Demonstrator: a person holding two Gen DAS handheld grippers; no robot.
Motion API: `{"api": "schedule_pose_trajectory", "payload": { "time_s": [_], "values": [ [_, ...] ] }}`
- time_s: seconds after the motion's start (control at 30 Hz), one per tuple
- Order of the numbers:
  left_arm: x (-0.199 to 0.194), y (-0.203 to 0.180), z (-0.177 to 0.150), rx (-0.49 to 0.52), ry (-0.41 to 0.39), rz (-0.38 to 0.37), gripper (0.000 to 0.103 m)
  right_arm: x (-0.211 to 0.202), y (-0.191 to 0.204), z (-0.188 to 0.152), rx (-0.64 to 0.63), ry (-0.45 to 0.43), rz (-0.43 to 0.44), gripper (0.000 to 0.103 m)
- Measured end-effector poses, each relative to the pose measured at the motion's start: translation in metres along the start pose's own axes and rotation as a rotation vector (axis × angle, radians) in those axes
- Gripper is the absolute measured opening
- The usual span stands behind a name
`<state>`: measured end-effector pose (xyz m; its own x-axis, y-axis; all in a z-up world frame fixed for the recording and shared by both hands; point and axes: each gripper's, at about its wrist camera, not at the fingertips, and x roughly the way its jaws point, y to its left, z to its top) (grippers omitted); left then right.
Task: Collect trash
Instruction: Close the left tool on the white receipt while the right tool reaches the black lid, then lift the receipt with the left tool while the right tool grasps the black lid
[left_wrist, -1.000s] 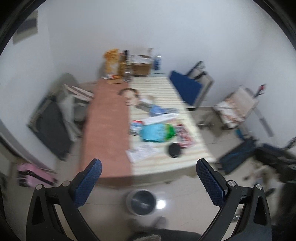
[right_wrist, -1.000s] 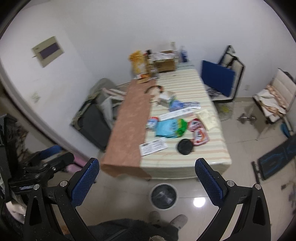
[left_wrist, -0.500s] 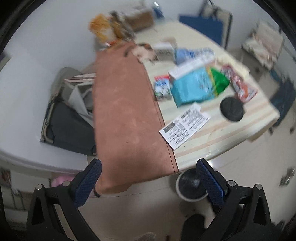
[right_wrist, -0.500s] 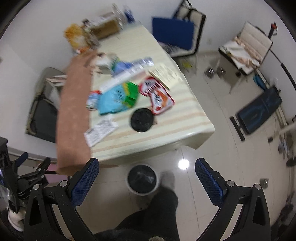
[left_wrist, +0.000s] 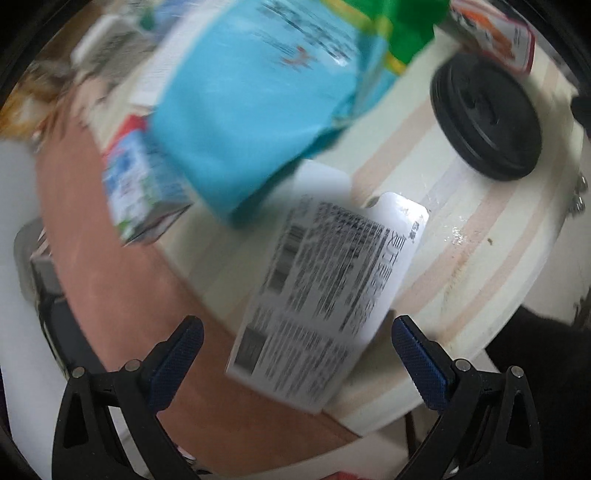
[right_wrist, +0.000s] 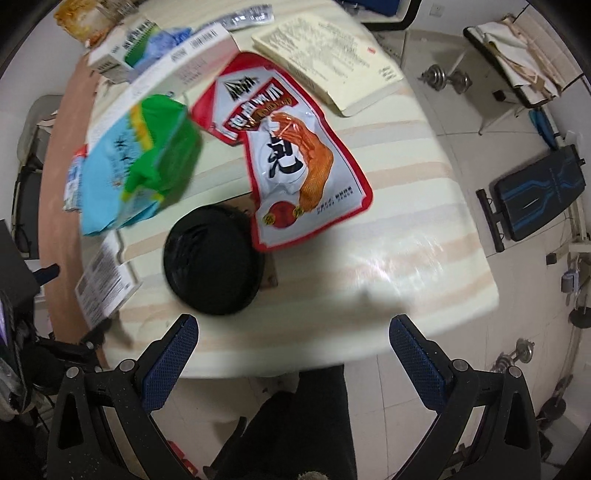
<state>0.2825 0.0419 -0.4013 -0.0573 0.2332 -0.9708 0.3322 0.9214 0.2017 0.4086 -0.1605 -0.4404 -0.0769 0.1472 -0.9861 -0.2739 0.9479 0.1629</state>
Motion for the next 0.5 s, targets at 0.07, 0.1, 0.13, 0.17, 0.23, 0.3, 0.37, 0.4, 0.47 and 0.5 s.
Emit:
{"api": "schedule_pose_trajectory", "payload": {
  "time_s": [0.07,0.1,0.13,0.17,0.23,0.3,0.37,0.4,0.47,0.5],
  "values": [
    [0.000,0.006,0.000,0.005,0.005,-0.037,0.101,0.006,-0.001,0.006,0.000,0.017,0.007,0.103],
    [0.000,0.009,-0.002,0.005,0.004,-0.068,0.096,0.008,0.000,0.007,-0.005,0.024,0.015,0.103],
    [-0.002,0.013,-0.006,-0.004,-0.003,-0.109,0.086,0.010,0.003,0.009,-0.014,0.031,0.025,0.103],
    [-0.003,0.017,-0.010,-0.019,-0.008,-0.142,0.082,0.012,0.004,0.011,-0.019,0.033,0.028,0.103],
    [-0.006,0.022,-0.020,-0.047,-0.030,-0.153,0.079,0.013,0.010,0.012,-0.028,0.036,0.031,0.103],
    [-0.008,0.027,-0.027,-0.076,-0.044,-0.159,0.079,0.017,0.022,0.014,-0.042,0.034,0.035,0.103],
    [-0.010,0.033,-0.035,-0.126,-0.054,-0.182,0.079,0.017,0.034,0.014,-0.064,0.023,0.027,0.103],
    [-0.011,0.037,-0.042,-0.162,-0.059,-0.201,0.079,0.017,0.039,0.014,-0.074,0.016,0.021,0.103],
    [-0.011,0.051,-0.056,-0.298,-0.055,-0.233,0.078,0.020,0.050,0.017,-0.090,-0.001,-0.004,0.103],
    [-0.009,0.060,-0.068,-0.405,-0.034,-0.259,0.078,0.022,0.055,0.019,-0.093,-0.009,-0.015,0.103]
  ]
}}
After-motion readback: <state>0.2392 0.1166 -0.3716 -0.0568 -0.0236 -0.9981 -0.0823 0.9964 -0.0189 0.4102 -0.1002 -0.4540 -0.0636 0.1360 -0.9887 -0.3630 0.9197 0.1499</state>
